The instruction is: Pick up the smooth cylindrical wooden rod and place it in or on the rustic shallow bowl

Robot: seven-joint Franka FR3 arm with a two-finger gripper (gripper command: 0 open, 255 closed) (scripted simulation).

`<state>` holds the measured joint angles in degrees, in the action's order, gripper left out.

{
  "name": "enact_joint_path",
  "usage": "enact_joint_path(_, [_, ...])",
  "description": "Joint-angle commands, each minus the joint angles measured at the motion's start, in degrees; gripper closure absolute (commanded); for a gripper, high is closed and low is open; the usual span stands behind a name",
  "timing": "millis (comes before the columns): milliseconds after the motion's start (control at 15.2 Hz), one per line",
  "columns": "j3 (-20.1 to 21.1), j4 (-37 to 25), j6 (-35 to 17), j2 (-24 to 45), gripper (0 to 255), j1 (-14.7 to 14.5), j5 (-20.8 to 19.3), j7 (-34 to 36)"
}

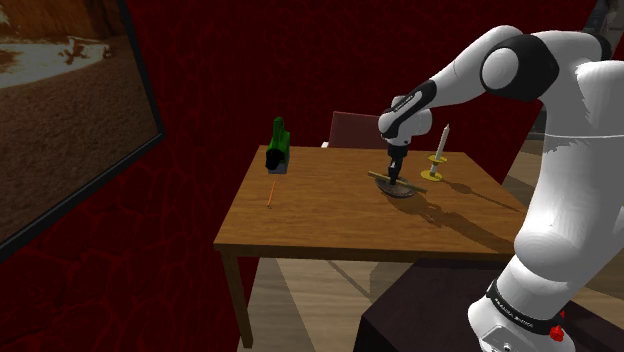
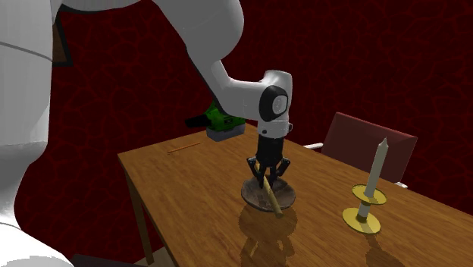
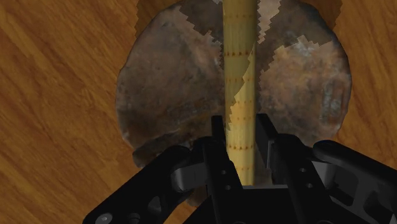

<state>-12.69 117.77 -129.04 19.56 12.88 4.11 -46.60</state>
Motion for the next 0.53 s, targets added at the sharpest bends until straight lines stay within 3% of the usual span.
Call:
enact_joint_path(0, [0.0, 0.0, -0.01, 0.0, 0, 0.0, 0.0, 0.0])
enact_joint_path(330, [0.0, 0.0, -0.01, 0.0, 0, 0.0, 0.0, 0.0])
enact_joint_path(462, [-0.27, -1.5, 3.46, -2.01, 0, -0.2, -0.63, 0.42])
